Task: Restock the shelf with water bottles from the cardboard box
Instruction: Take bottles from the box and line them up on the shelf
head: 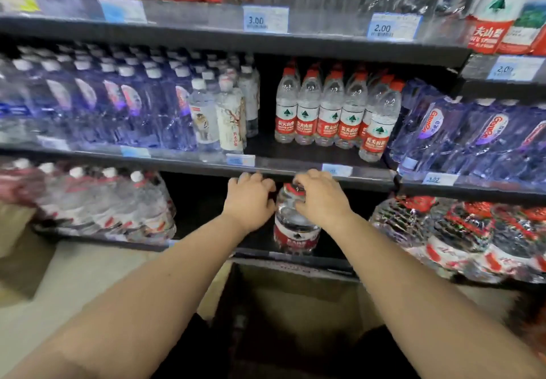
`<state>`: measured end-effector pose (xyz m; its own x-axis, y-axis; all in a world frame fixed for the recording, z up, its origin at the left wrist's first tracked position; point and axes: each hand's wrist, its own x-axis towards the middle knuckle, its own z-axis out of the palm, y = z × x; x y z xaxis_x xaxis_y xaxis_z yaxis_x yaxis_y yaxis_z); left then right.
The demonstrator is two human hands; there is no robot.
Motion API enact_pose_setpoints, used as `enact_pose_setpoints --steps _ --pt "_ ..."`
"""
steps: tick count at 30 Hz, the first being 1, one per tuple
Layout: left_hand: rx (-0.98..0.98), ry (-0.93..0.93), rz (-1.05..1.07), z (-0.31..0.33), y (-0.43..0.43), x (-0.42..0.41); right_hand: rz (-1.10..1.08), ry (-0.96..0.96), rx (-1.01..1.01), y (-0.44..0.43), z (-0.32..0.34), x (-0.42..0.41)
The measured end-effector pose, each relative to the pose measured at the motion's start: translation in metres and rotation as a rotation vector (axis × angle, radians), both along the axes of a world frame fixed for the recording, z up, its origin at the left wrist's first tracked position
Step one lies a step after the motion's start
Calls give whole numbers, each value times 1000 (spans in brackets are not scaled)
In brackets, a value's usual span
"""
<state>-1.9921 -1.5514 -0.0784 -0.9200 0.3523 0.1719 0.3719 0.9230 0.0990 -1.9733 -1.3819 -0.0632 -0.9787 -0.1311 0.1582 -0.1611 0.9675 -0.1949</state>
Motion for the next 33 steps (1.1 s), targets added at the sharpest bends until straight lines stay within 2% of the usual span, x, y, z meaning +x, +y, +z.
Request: enact_pose_setpoints --steps 9,12,20,24,28,33 --pt "-173 -399 182 -153 -39 93 -9 -258 -89 -56 -145 75" --pt "-168 -520 246 -192 -42 109 -34 -369 -87 -60 -188 90" --pt "-254 -676 245 -270 -43 113 -134 -727 -50 -71 -299 94" --pt "-288 -784 173 -303 -40 101 -275 -935 -281 -84 -346 81" --pt "-299 -898 172 -330 -40 91 -455 -1011 -520 -99 -391 57" --pt "-261 -945 181 -352 -49 90 -610 -1054 -863 -117 -434 31"
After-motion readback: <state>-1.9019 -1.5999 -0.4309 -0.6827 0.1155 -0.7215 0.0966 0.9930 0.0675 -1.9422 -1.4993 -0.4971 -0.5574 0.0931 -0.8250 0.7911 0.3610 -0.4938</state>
